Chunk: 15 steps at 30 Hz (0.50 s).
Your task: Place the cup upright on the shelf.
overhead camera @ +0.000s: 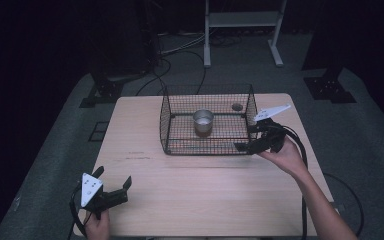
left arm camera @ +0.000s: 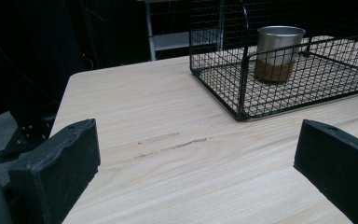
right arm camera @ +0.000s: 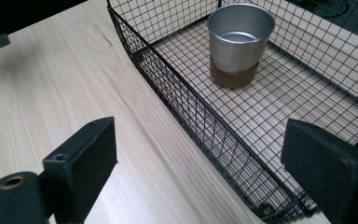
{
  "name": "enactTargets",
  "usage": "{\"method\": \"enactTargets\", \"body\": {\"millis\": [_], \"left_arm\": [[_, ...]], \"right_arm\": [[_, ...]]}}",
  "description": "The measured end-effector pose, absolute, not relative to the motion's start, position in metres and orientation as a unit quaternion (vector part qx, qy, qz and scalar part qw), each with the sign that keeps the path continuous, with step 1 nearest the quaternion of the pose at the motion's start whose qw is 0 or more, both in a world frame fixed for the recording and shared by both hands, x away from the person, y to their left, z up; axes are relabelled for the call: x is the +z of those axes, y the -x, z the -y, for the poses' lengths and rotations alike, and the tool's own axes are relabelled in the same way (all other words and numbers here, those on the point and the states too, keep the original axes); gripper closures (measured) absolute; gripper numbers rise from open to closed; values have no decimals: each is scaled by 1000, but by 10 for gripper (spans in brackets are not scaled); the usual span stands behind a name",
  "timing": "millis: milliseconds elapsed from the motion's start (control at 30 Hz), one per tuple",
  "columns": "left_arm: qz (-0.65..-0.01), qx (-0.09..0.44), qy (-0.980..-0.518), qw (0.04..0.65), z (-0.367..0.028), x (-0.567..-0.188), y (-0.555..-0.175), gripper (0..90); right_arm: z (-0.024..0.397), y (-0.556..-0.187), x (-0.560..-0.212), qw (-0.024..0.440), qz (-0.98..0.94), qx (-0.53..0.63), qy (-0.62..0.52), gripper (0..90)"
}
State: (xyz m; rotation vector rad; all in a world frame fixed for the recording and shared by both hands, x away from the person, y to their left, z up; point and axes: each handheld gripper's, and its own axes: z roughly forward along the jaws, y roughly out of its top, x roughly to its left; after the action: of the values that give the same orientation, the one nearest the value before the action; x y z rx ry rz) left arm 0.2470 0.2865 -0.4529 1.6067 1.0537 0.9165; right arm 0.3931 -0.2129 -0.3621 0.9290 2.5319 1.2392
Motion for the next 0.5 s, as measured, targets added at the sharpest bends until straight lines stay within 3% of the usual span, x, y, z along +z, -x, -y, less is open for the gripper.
{"method": "enactTargets", "body": {"millis": [500], "left_arm": [[-431, 377, -661, 486, -283, -453, -248, 0]], "right_arm": [[242, -375, -375, 90, -835, 430, -332, 101]]}}
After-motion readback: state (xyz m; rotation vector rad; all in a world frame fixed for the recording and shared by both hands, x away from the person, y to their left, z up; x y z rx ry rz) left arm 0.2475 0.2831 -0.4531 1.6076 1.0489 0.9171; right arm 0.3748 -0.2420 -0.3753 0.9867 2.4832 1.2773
